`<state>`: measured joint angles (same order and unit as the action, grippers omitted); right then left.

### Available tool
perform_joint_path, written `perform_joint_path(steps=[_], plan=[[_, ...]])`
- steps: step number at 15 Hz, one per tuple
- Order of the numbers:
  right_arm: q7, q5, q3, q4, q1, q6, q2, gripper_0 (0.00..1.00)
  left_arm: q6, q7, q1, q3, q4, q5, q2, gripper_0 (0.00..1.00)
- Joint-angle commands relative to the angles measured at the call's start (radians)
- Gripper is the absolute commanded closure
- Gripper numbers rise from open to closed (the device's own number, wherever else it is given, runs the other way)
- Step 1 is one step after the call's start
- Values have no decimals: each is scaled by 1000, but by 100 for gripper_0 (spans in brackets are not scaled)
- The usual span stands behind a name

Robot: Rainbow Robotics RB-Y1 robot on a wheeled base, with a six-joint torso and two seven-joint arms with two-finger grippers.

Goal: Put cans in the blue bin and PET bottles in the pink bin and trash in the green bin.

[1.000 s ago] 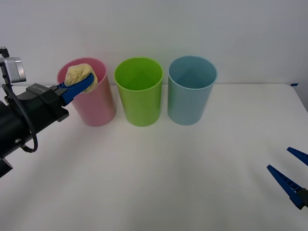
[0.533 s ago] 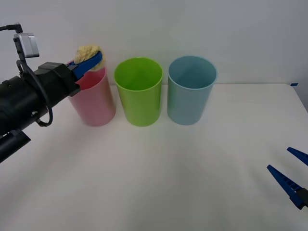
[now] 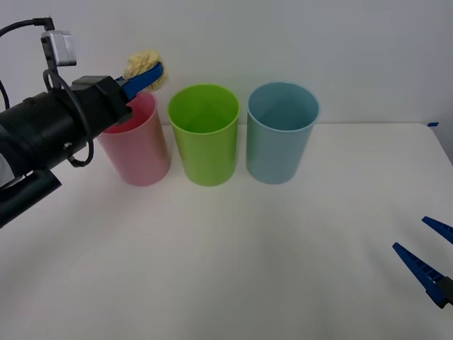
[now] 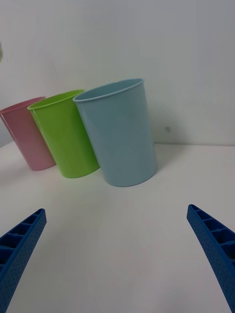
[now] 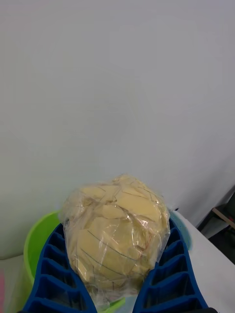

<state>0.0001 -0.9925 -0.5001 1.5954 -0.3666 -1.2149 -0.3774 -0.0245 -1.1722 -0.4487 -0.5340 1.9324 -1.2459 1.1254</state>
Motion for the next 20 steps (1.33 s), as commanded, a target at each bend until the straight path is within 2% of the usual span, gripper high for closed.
perform_joint_path(steps=[1, 4, 11, 14, 20], plan=[[0, 0, 0, 0, 0, 0, 0, 0, -40, -53, -124, -103, -67, -3, -1, 100], [0, 0, 0, 0, 0, 0, 0, 0, -61, -55, -206, -156, -138, -3, -44, 100], [0, 0, 0, 0, 0, 0, 0, 0, 109, -89, -252, -164, -222, 5, -76, 100], [0, 0, 0, 0, 0, 0, 0, 0, 136, -89, -263, -167, -240, 9, -79, 100], [0, 0, 0, 0, 0, 0, 0, 0, 136, -92, -389, -340, -354, 37, -75, 100]])
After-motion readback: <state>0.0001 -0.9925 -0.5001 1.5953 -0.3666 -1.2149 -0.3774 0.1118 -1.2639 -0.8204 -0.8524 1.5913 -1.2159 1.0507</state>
